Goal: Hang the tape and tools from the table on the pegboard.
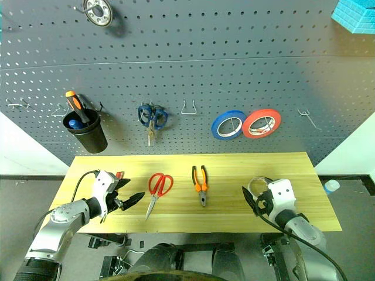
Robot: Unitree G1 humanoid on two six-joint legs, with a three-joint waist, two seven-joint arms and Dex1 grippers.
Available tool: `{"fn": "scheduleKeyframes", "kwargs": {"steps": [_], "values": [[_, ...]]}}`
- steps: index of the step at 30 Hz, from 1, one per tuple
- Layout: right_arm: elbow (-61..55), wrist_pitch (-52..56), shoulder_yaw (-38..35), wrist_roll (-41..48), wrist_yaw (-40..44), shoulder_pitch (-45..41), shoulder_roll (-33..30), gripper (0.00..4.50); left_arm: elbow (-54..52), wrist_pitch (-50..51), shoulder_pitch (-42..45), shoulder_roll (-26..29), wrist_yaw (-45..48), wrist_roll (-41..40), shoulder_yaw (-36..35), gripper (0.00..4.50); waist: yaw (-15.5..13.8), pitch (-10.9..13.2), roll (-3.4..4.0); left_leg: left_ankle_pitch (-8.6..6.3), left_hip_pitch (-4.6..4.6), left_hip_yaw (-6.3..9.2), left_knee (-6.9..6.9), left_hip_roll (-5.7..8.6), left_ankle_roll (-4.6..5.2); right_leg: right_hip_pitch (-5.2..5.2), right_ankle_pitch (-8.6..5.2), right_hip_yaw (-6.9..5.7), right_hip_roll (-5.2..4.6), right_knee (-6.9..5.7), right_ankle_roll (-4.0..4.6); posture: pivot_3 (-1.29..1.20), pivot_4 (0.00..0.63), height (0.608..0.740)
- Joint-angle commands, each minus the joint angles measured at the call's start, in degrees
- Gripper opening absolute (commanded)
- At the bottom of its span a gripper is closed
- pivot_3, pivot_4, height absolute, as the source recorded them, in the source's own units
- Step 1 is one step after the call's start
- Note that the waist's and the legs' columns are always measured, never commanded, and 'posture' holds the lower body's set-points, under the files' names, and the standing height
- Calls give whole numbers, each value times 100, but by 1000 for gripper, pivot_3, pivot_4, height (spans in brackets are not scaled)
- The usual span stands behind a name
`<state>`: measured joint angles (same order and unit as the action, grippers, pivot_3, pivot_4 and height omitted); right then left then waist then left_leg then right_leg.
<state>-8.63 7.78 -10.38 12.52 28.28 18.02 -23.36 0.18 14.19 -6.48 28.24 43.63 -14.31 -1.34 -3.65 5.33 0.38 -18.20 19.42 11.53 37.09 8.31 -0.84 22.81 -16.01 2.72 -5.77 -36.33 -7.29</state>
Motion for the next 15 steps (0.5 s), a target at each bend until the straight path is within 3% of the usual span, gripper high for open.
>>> {"fn": "scheduleKeyframes", "kwargs": {"steps": [1, 9, 11, 15], "values": [[-69, -114, -26, 27, 0, -6, 35, 4500, 140, -249, 8, 76, 72, -19, -137, 4453, -12, 0, 0, 0, -1, -5, 0, -3, 0, 2, 1, 6, 4, 0, 0, 62, 79, 730], [-76, -124, -7, 5, 9, -21, 16, 4500, 633, -560, 178, 52, 145, 21, -100, 4453, -3, 4, -5, -1, 2, -24, -2, -11, 2, 10, 4, 24, 12, -1, 2, 64, 79, 728], [-62, -125, -23, 36, 5, -27, 36, 4500, 618, -550, 196, 47, 129, 17, -90, 4453, 42, 7, -4, 1, 17, 40, 0, 26, 1, -26, -12, -48, -48, 2, -6, 64, 79, 727], [-55, -122, -31, 39, 2, -20, 41, 4500, 553, -517, 184, 56, 122, 5, -87, 4453, -23, 4, -6, -2, -1, 15, 6, 17, 6, 2, -20, -15, -19, -4, -5, 64, 79, 727]]}}
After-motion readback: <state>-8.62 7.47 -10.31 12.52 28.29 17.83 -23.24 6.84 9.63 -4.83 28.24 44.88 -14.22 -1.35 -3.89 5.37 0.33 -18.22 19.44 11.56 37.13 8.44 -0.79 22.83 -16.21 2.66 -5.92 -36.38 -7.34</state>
